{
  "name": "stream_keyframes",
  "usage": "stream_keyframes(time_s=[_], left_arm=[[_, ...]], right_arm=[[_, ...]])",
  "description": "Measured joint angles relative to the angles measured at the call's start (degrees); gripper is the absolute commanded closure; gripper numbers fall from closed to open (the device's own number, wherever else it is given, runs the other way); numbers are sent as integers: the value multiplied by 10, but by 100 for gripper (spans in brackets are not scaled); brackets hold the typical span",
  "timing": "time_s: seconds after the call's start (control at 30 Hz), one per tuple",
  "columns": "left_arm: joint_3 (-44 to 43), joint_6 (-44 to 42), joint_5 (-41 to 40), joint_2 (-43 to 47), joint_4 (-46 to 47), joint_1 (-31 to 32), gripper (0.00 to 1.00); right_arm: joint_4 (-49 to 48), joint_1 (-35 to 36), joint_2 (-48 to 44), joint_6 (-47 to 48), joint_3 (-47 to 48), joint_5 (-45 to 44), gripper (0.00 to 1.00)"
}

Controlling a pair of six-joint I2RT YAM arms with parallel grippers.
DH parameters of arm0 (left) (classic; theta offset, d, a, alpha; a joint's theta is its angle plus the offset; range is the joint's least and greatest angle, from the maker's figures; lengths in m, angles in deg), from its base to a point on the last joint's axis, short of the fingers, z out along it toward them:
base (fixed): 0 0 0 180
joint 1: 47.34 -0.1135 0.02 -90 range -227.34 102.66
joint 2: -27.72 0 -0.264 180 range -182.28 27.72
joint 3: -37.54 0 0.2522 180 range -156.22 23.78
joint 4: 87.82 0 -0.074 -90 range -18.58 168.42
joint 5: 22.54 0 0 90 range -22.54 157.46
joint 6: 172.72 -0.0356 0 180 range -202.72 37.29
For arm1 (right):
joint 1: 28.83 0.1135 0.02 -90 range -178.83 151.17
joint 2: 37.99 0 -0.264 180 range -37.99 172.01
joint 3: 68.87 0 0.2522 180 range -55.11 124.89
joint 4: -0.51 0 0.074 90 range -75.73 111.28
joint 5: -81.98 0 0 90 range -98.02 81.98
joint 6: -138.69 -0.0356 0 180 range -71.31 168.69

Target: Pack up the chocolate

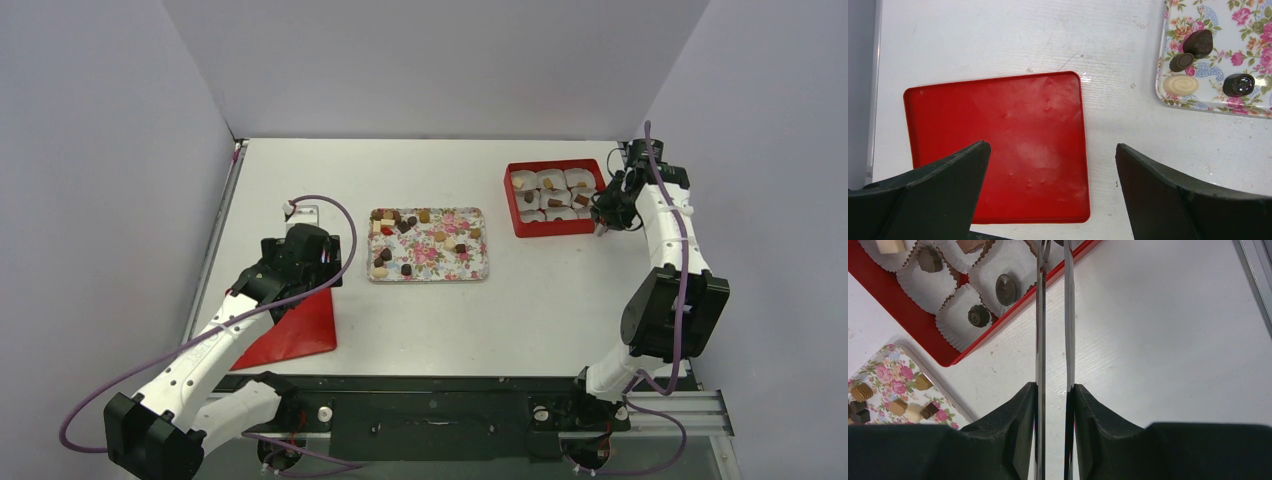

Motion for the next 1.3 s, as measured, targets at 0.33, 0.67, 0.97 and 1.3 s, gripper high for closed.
stream_keyframes(time_s=[0.33,0.67,0.97,1.3], left_arm=[[0,0,0,0,0,0,4],[0,0,2,0,0,0,3],[0,0,2,0,0,0,4],[0,0,2,0,0,0,4]], right_arm=[[-4,-2,0,0,-8,0,69],[-5,-2,0,0,-9,0,68],[-4,-2,0,0,-9,0,68],[-3,-2,-10,0,-9,5,68]])
